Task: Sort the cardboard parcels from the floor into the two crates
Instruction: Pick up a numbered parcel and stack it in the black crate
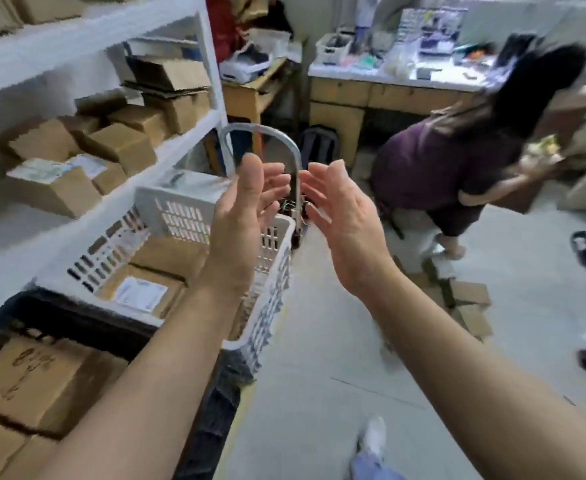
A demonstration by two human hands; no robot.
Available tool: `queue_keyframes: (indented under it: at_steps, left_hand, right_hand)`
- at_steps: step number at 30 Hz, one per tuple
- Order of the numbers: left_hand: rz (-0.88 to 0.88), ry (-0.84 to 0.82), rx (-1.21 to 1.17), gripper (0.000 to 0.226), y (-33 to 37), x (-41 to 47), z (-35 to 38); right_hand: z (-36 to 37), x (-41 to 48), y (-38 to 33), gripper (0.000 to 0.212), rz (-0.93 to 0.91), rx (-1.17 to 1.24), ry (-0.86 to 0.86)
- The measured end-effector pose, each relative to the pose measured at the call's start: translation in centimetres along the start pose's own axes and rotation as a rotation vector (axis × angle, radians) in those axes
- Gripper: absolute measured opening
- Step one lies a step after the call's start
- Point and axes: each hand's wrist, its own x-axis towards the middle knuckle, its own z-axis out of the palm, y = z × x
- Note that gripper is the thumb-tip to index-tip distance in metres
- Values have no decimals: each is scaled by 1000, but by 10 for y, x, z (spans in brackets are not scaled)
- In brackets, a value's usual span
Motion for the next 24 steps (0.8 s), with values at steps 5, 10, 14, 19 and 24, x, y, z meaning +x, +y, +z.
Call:
queue_keyframes:
  at_steps: [5, 10, 14, 19, 24]
  left_hand:
    - [-55, -249, -32, 56, -20, 17, 111]
    - [-92, -404, -55, 57, -41, 30, 211]
    - [-114, -486, -46, 55, -58, 35, 292]
    - [-167, -550, -70, 52, -80, 38, 386]
    - [-224, -617, -53, 51, -104, 44, 458]
  right_hand:
    - [-109, -3, -19, 28, -40, -31, 267]
    - [-214, -4, -38, 44, -53, -19, 485]
    - [-299, -2, -51, 53, -55, 3, 609]
    - [-386, -4, -63, 37, -65, -33, 693]
    - [-454, 2, -61, 33, -40, -31, 783]
